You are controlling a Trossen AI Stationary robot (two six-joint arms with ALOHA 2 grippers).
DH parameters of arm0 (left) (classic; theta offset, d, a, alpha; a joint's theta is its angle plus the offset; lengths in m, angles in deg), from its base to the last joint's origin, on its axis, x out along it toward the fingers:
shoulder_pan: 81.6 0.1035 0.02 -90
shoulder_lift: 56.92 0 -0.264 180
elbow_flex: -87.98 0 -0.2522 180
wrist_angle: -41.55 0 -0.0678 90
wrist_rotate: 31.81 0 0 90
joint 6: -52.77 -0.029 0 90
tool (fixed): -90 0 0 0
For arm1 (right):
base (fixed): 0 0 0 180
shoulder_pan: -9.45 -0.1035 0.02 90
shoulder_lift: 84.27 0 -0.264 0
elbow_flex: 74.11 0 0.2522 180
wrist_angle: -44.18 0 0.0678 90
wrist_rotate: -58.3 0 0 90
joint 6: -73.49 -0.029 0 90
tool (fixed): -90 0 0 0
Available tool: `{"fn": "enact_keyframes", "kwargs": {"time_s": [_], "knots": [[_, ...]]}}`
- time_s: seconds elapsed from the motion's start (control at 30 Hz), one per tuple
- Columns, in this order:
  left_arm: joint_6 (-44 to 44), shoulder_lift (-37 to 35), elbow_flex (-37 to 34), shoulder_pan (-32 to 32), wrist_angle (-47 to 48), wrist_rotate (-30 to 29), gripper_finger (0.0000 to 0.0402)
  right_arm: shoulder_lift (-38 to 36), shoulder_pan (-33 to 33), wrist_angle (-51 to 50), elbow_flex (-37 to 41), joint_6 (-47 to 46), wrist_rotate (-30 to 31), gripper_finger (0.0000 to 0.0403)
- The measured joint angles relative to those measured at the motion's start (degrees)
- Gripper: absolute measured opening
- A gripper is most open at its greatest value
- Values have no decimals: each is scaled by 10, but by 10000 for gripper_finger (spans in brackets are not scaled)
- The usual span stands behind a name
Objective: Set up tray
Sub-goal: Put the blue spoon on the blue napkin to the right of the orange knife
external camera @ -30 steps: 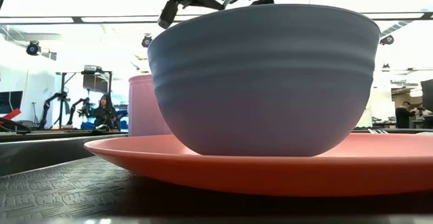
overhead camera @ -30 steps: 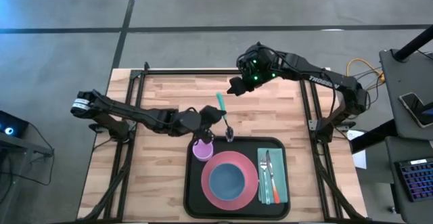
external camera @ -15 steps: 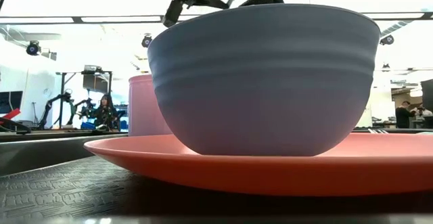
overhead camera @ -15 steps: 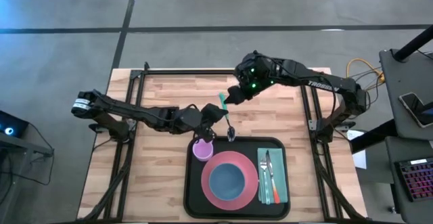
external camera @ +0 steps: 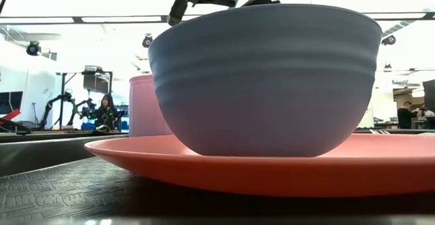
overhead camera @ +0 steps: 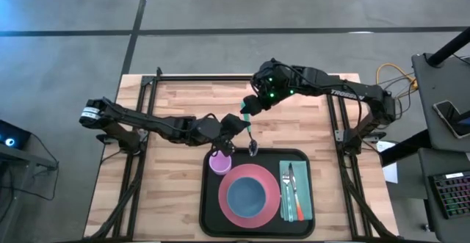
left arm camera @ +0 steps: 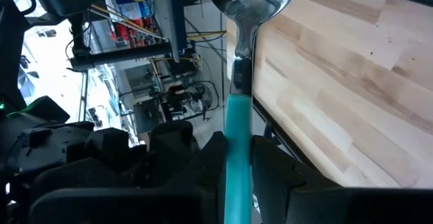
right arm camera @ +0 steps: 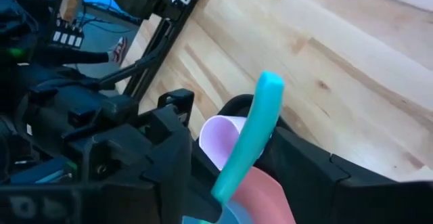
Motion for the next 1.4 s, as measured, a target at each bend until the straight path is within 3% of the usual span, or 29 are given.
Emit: {"fn": "enact_keyframes", "kwargs": {"time_s": [0.9,1.17,1.27,1.4], "knots": [[15,0,-1,0,-8,-7,34,20,-3,-12,4,9,-2,117],[62,2,-1,0,-7,-3,35,20,-3,-5,3,15,-3,39],[96,2,-1,0,-6,-5,46,20,-3,-6,3,20,-3,33],[157,0,-2,-1,-4,-58,67,20,-2,-25,4,32,2,33]]}}
